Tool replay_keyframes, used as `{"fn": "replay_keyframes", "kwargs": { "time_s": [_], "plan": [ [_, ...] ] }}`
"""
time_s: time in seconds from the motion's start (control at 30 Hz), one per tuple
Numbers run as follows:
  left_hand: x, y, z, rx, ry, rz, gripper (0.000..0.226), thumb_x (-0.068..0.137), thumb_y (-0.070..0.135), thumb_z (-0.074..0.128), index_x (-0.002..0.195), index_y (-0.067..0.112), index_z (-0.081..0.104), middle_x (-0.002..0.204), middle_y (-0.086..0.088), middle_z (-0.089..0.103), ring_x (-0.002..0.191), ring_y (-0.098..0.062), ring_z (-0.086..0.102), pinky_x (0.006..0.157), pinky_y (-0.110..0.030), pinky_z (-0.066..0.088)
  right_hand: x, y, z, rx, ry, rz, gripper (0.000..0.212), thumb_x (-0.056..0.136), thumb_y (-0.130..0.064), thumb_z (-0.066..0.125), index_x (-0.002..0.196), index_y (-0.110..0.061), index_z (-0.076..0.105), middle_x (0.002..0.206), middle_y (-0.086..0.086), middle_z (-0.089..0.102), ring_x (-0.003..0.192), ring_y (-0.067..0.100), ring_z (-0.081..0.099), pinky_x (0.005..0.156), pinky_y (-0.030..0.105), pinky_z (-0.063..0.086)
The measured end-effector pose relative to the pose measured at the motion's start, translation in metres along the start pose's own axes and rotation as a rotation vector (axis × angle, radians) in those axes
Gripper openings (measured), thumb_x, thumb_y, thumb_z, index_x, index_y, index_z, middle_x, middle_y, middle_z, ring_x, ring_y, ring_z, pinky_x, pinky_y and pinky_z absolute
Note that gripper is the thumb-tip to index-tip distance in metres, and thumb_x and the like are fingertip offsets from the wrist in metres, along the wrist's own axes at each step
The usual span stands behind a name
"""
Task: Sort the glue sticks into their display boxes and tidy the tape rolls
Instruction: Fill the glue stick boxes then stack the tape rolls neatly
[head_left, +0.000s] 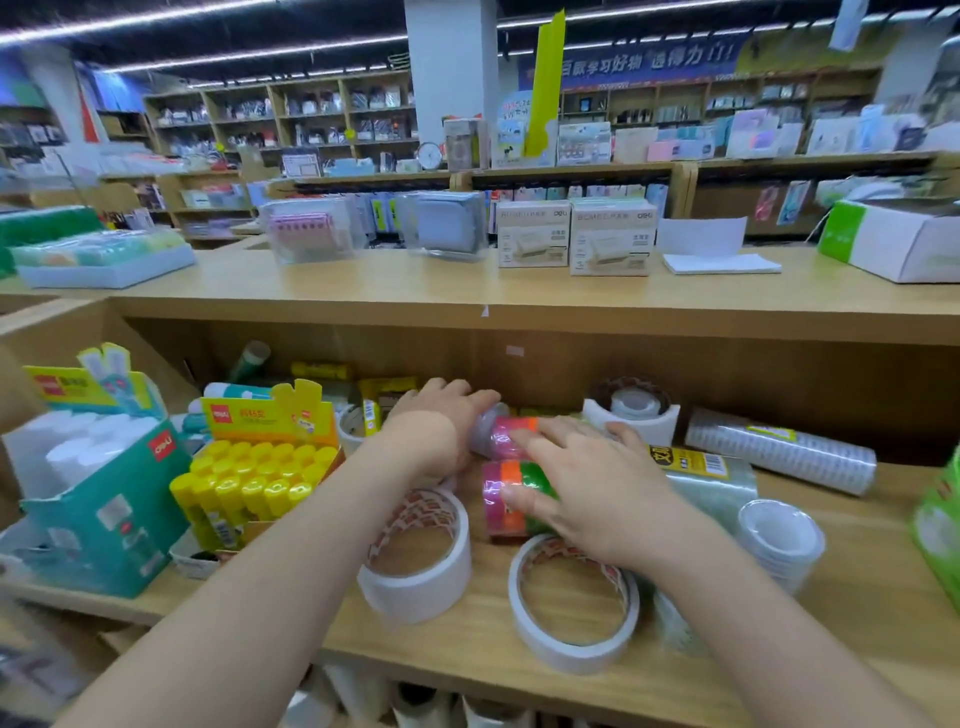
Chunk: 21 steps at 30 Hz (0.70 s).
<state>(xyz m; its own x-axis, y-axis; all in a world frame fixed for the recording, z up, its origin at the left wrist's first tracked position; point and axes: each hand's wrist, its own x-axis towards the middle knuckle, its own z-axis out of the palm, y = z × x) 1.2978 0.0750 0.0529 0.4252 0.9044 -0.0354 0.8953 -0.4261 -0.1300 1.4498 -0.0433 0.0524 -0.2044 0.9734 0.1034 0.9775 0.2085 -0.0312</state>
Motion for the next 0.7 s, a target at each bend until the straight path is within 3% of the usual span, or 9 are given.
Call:
{"fn": "replay_keyframes", "kwargs": {
  "time_s": [0.13, 0.23, 0.37, 0.53, 0.63, 0.7],
  "plan": [
    [0.005, 0.002, 0.0, -0.047, 0.121, -0.004, 0.056, 0.088, 0.031, 0.061, 0.138, 0.039, 0.037, 0.136, 0.0, 0.049, 0.125, -0.028, 0.041, 0.099, -0.049, 0.041, -0.003, -0.003, -0.004, 0.002, 0.005, 0.019, 0.06, 0.094, -0.067, 0.024, 0.143, -0.033, 0.033, 0.152, -0.005, 0.034, 0.142, 0.015, 0.027, 0.113, 0.052, 0.018],
    [-0.002, -0.008, 0.01, -0.134, 0.146, -0.003, 0.069, 0.086, 0.024, 0.067, 0.144, 0.034, 0.031, 0.142, 0.002, 0.043, 0.129, -0.028, 0.039, 0.103, -0.047, 0.039, -0.004, -0.004, -0.008, 0.041, 0.022, 0.039, 0.056, 0.095, -0.063, 0.026, 0.143, -0.034, 0.03, 0.149, -0.008, 0.037, 0.14, 0.014, 0.03, 0.113, 0.051, 0.017],
    [-0.027, -0.017, 0.017, -0.238, 0.419, 0.05, 0.074, 0.083, 0.014, 0.07, 0.146, 0.023, 0.032, 0.145, -0.001, 0.042, 0.13, -0.026, 0.039, 0.106, -0.034, 0.033, -0.005, -0.008, -0.015, 0.024, 0.019, 0.05, 0.058, 0.095, -0.063, 0.026, 0.145, -0.033, 0.027, 0.147, -0.008, 0.039, 0.139, 0.014, 0.032, 0.113, 0.053, 0.014],
    [-0.065, -0.012, 0.001, -0.388, 0.621, 0.107, 0.069, 0.088, 0.012, 0.065, 0.147, 0.012, 0.03, 0.147, -0.005, 0.041, 0.135, -0.023, 0.037, 0.108, -0.027, 0.028, -0.003, -0.015, -0.012, -0.017, -0.042, 0.065, 0.05, 0.101, -0.052, 0.025, 0.144, -0.029, 0.033, 0.152, -0.006, 0.034, 0.143, 0.012, 0.024, 0.114, 0.058, 0.004],
    [-0.09, 0.002, -0.01, -0.506, 0.748, 0.197, 0.067, 0.086, 0.017, 0.069, 0.144, 0.015, 0.036, 0.14, 0.0, 0.049, 0.126, -0.017, 0.046, 0.1, -0.018, 0.032, -0.008, -0.011, -0.012, -0.011, 0.173, 0.092, 0.048, 0.101, -0.043, 0.034, 0.146, -0.029, 0.027, 0.155, -0.01, 0.028, 0.144, 0.009, 0.021, 0.115, 0.054, 0.009],
    [-0.103, 0.017, -0.026, -0.711, 0.77, 0.256, 0.065, 0.086, 0.021, 0.068, 0.142, 0.021, 0.036, 0.135, 0.007, 0.052, 0.121, -0.008, 0.048, 0.099, -0.018, 0.038, -0.023, -0.004, -0.028, 0.303, 0.308, 0.067, 0.065, 0.093, -0.044, 0.053, 0.148, -0.038, 0.019, 0.154, -0.018, 0.028, 0.142, 0.006, 0.025, 0.116, 0.046, 0.018]
  ]
}}
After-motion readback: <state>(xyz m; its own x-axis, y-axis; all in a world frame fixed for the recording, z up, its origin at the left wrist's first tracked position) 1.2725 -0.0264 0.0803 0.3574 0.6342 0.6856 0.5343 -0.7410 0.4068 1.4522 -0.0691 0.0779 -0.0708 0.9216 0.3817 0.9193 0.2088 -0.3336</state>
